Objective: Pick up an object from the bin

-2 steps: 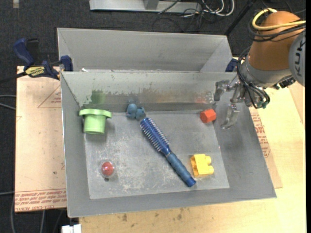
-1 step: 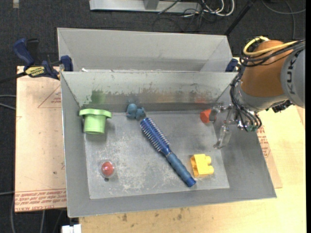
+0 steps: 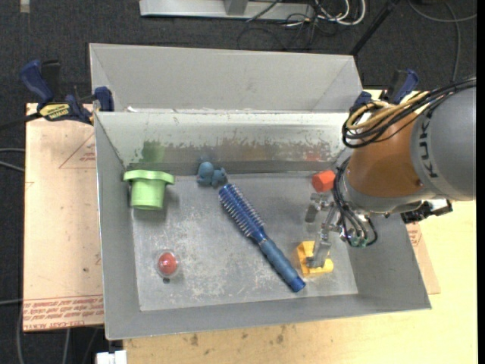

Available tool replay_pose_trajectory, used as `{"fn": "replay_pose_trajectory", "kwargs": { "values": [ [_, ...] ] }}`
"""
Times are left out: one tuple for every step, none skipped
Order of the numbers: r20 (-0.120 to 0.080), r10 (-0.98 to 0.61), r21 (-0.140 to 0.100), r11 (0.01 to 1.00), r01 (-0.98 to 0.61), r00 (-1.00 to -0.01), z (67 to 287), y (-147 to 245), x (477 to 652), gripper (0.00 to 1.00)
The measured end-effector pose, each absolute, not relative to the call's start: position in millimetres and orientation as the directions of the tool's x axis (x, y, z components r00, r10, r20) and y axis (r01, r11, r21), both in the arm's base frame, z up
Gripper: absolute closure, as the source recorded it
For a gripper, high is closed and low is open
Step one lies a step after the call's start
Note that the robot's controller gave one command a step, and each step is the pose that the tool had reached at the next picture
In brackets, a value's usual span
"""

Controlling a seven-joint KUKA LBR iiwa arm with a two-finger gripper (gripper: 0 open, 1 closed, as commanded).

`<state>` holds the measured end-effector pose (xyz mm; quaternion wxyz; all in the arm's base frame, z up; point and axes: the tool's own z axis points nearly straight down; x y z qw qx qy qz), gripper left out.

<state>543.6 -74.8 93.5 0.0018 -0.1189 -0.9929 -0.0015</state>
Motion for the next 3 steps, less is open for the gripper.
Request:
{"fn": "replay_pose_trajectory", "kwargs": {
  "values": [
    [0.002,0.071,0.001,0.997,0.071,-0.997,69,-72,497.8,0.0],
    [0.001,0.068,0.001,0.998,0.068,-0.998,70,-72,498.5,1.0],
    [-0.011,-0.079,-0.003,0.997,-0.079,-0.997,237,-109,490.7,1.0]
  ]
}}
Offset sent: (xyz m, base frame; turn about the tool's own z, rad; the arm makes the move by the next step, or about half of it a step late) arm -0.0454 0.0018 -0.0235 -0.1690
